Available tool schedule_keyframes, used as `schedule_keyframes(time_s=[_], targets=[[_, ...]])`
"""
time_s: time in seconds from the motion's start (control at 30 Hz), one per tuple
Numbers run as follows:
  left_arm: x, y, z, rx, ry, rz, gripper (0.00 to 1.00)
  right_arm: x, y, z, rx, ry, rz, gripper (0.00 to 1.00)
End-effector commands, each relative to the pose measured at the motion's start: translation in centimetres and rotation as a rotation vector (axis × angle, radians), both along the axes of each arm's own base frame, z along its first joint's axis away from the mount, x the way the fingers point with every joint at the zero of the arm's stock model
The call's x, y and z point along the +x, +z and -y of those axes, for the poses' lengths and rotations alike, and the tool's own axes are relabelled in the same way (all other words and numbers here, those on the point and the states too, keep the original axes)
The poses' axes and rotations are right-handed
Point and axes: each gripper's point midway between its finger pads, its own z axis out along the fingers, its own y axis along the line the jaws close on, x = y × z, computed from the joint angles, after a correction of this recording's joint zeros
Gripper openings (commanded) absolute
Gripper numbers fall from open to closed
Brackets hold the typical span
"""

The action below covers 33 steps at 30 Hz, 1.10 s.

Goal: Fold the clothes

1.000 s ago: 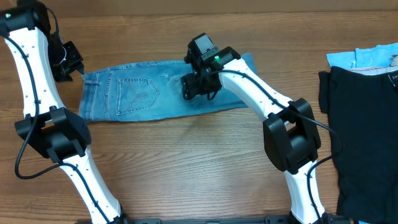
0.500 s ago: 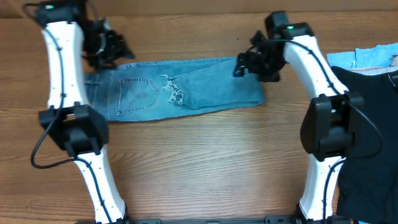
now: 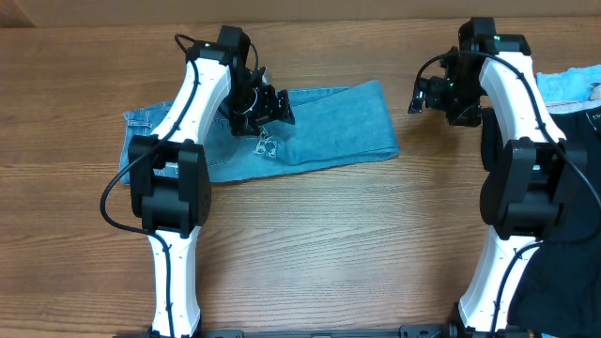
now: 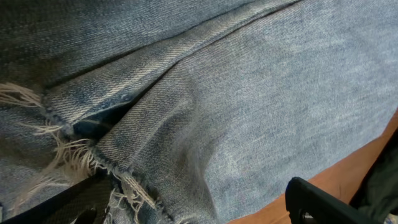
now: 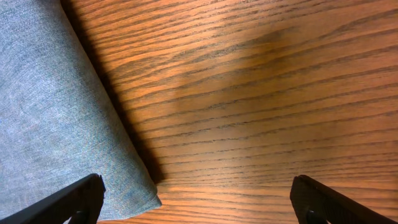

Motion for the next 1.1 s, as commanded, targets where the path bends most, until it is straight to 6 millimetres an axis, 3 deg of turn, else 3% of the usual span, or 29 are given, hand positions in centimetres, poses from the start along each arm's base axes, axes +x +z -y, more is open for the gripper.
schedule_keyframes(time_s=[0.0, 0.17, 0.27, 0.37, 0.47, 0.77, 0.93, 1.0, 1.03, 1.07], targets=[[0.4, 0.3, -1.2, 0.018, 0.036, 0.008, 0.93, 0.8, 2.7, 0.2, -0.015, 0.005, 0.077, 1.00], [0.8, 0.3, -2.4, 0.019, 0.063, 0.008, 0.89, 0.8, 2.7, 0.2, -0.015, 0.005, 0.077, 1.00], [0.8, -0.4, -3.4, 0.106, 0.078, 0.008, 0.88, 0.8, 2.7, 0.2, -0.015, 0.005, 0.077, 1.00], [0.5, -1.0, -3.2, 0.210, 0.061, 0.022, 0.90, 0.8, 2.7, 0.2, -0.015, 0.005, 0.077, 1.00], [0.6, -1.4, -1.6, 0.227, 0.051, 0.038, 0.91, 0.8, 2.7, 0.2, -0.015, 0.005, 0.077, 1.00], [0.9, -2.7, -2.7, 0.295, 0.101, 0.026, 0.90, 0.8, 2.7, 0.2, -0.015, 0.005, 0.077, 1.00], [0.0, -6.1, -2.3, 0.291, 0.092, -0.054, 0.87, 0.8, 2.7, 0.2, -0.015, 0.005, 0.077, 1.00], [-0.3, -6.9, -1.5, 0.239, 0.089, -0.087, 0.69, 0.8, 2.7, 0.2, -0.015, 0.005, 0.077, 1.00], [-0.1, -6.8, -1.5, 0.235, 0.091, -0.080, 0.50, 0.8, 2.7, 0.2, -0.015, 0.005, 0.077, 1.00], [0.1, -6.6, -1.5, 0.233, 0.094, -0.073, 0.42, 0.8, 2.7, 0.2, -0.015, 0.005, 0.077, 1.00]])
